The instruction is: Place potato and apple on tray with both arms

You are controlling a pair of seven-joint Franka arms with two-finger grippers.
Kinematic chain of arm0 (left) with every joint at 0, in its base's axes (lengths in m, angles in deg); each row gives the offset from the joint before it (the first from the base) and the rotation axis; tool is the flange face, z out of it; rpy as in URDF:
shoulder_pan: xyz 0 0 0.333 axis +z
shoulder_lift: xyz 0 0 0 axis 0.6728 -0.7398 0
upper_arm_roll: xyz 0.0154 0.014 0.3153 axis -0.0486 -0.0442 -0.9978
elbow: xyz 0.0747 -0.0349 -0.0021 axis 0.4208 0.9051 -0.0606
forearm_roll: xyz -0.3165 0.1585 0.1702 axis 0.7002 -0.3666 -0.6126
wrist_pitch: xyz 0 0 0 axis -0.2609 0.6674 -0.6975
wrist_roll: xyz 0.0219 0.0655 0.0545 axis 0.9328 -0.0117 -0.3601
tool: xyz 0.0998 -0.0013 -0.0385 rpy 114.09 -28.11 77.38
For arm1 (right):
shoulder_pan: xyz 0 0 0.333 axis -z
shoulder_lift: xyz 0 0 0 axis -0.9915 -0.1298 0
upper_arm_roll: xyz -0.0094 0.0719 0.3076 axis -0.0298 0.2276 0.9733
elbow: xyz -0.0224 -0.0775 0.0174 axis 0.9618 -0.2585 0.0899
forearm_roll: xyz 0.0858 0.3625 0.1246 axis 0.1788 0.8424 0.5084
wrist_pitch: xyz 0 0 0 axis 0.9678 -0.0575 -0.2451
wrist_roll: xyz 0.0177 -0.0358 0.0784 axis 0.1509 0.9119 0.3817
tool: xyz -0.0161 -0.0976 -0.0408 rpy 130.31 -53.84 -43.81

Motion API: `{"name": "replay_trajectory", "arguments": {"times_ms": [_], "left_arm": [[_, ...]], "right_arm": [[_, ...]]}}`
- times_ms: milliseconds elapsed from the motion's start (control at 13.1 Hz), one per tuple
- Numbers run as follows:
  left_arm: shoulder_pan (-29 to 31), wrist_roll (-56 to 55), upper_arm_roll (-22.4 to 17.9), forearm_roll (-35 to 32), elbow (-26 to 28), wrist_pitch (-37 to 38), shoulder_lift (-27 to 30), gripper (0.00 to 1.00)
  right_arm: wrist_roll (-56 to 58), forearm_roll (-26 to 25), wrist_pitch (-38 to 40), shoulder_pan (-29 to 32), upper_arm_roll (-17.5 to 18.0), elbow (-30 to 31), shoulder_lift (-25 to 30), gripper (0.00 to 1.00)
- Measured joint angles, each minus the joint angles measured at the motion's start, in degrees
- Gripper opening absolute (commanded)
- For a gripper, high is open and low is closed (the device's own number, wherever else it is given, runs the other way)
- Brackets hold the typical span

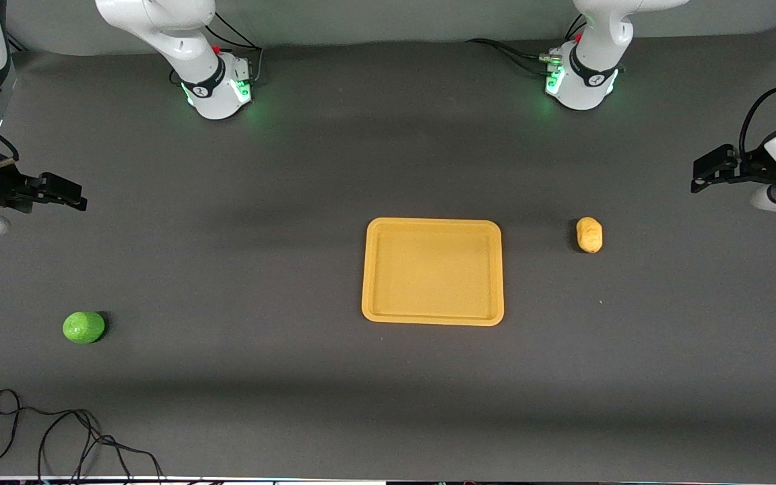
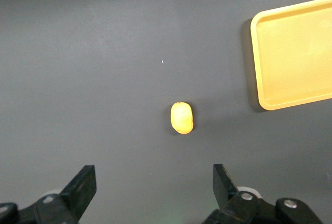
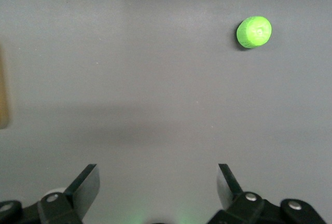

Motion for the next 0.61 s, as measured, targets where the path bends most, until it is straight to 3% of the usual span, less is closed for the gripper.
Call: {"name": "replay_trajectory", "arguments": {"times_ms": [610], "left_arm": [[0.01, 0.0, 0.05, 0.0, 0.27, -0.5, -0.09, 1.0]], "right_arm": [[-0.04, 0.01, -0.04, 0.0, 0.0, -0.53, -0.88, 1.0]]}}
